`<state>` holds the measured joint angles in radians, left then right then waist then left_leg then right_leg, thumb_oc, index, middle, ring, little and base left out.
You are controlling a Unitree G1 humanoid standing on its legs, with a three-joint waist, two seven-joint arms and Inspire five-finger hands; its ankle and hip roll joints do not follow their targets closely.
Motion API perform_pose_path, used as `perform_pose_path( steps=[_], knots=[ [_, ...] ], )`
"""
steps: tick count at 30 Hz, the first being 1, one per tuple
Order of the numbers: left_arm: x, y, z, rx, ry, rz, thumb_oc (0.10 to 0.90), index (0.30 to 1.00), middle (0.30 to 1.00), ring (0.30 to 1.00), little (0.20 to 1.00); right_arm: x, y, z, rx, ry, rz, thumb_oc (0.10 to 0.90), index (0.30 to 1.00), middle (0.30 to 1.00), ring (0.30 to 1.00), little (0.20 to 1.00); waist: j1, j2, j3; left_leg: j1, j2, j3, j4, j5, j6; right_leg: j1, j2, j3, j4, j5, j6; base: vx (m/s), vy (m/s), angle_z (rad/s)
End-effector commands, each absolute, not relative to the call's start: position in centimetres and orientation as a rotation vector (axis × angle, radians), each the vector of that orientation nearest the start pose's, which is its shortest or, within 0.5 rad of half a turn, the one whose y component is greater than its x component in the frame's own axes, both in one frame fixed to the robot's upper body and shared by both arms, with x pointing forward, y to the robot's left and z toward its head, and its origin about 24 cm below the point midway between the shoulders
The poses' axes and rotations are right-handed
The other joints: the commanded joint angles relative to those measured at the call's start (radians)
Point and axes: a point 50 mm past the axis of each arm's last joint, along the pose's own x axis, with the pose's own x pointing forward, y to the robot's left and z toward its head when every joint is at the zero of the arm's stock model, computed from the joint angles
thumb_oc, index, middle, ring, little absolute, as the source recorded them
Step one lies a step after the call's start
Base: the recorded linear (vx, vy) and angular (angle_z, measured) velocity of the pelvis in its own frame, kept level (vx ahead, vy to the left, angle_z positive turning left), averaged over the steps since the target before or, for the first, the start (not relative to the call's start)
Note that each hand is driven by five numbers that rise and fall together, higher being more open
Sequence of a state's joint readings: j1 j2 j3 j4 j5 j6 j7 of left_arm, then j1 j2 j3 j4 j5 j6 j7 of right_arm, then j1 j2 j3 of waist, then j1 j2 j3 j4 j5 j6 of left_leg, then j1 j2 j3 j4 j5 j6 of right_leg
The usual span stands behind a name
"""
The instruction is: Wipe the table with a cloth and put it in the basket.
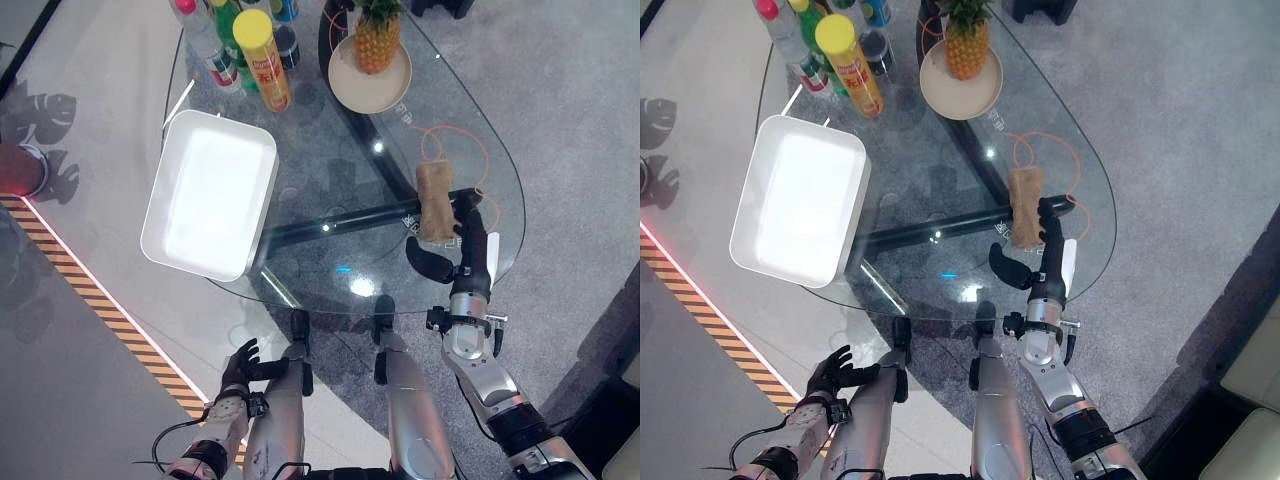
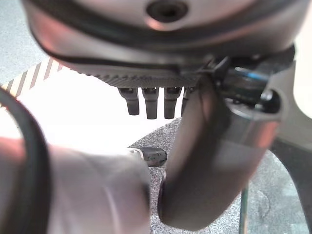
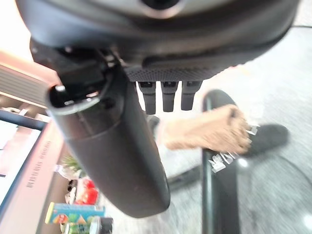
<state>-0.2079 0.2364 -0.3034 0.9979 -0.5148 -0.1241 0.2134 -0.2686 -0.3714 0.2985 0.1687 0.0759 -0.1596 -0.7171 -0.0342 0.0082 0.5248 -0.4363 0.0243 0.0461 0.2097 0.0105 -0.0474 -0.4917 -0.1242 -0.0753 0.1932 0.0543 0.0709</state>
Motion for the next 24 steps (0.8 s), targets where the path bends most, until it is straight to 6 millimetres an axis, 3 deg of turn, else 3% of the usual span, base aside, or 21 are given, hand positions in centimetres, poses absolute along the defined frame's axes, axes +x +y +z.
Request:
perform_pose_path(
  steps=[1, 17, 24],
  knots=[
    [18.8, 19.6, -12.4, 0.009, 0.82, 0.274, 0.8, 0.9, 0.9, 0.9, 0.9, 28.2, -18.3, 15.0, -0.192, -0.622, -0.508, 0.8, 0.9, 0.9, 0.9, 0.9, -0.013, -0.012, -0.005, -0.074, -0.088, 0.011, 0.091, -0.033, 0.051, -0.012, 0.059, 0.006, 0.042, -0.02, -0.025, 0.0, 0.0, 0.0],
    [20.0, 18.7, -11.8, 0.006, 0.798, 0.248, 0.8, 0.9, 0.9, 0.9, 0.9, 29.8, -17.9, 17.9, -0.206, -0.676, -0.631, 0.8, 0.9, 0.9, 0.9, 0.9, -0.005, 0.003, -0.005, -0.215, -0.098, 0.013, 0.142, -0.032, 0.054, -0.153, 0.047, 0.004, 0.071, 0.001, -0.022, 0.01, 0.007, 0.01],
    [20.2, 18.5, -11.5, -0.002, 0.784, 0.242, 0.8, 0.9, 0.9, 0.9, 0.9, 30.4, -18.0, 17.9, -0.198, -0.648, -0.651, 0.8, 0.9, 0.9, 0.9, 0.9, -0.001, 0.016, -0.005, -0.271, -0.097, 0.018, 0.158, -0.034, 0.05, -0.211, 0.046, 0.002, 0.079, 0.008, -0.021, 0.0, 0.003, 0.0]
  ],
)
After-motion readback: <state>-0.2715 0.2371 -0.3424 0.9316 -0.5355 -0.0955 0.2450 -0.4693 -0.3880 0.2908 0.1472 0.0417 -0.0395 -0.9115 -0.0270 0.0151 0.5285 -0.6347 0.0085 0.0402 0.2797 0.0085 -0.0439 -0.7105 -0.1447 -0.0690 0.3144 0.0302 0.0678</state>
